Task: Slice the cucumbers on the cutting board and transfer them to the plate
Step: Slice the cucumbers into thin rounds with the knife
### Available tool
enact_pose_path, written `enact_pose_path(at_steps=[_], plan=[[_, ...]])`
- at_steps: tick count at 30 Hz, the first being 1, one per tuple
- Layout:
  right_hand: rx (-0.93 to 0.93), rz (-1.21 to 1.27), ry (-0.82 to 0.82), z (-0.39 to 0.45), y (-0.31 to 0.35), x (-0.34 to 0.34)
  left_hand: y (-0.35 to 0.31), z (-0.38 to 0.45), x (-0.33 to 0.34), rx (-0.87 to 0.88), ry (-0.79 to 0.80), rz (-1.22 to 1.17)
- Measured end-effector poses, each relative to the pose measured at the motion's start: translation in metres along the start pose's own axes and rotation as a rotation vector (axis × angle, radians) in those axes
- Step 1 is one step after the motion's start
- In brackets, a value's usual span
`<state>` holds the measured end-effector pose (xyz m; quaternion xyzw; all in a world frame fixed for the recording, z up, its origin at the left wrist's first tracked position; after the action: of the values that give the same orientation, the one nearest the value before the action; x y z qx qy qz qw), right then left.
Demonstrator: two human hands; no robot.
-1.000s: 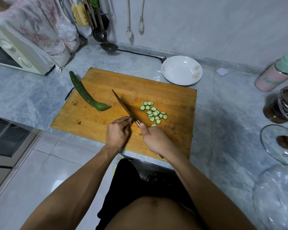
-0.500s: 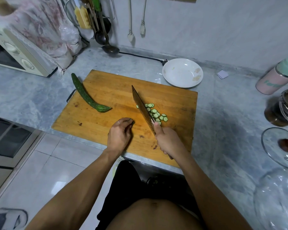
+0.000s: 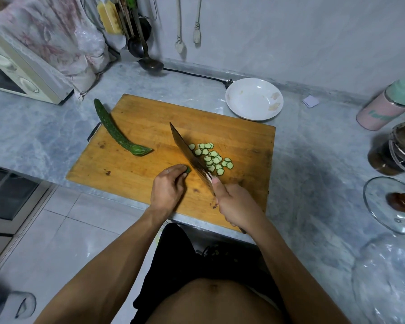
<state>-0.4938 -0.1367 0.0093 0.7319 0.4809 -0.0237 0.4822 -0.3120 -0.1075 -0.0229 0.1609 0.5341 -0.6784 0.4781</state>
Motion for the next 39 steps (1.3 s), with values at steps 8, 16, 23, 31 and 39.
enact_pose_path(at_steps=[8, 16, 23, 31, 39], plan=[[-0.005, -0.057, 0.040, -0.006, 0.010, 0.004, 0.003, -0.001, 0.002, -0.022, 0.025, -0.021], [0.024, -0.069, 0.058, -0.006, 0.007, 0.006, 0.006, 0.001, 0.002, -0.046, 0.043, -0.030], [0.019, -0.067, 0.033, 0.009, 0.014, 0.015, 0.010, 0.002, 0.006, -0.034, 0.065, -0.015], [0.013, -0.042, -0.003, 0.021, 0.012, 0.022, 0.010, 0.000, 0.003, -0.030, 0.038, -0.060], [0.128, 0.083, -0.041, 0.023, -0.008, 0.003, 0.001, -0.007, -0.001, -0.020, 0.012, -0.029]])
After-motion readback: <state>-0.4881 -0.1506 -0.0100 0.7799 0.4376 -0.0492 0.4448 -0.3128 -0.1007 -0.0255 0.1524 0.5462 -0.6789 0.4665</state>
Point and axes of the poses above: each hand's wrist, its own z-axis towards the middle knuckle, its own x-axis out of the palm, y = z × x, the point moved 9 cm from there along z, towards the middle knuckle, and after that the axes turned 8 degrees about x, right-handed, at the moved point
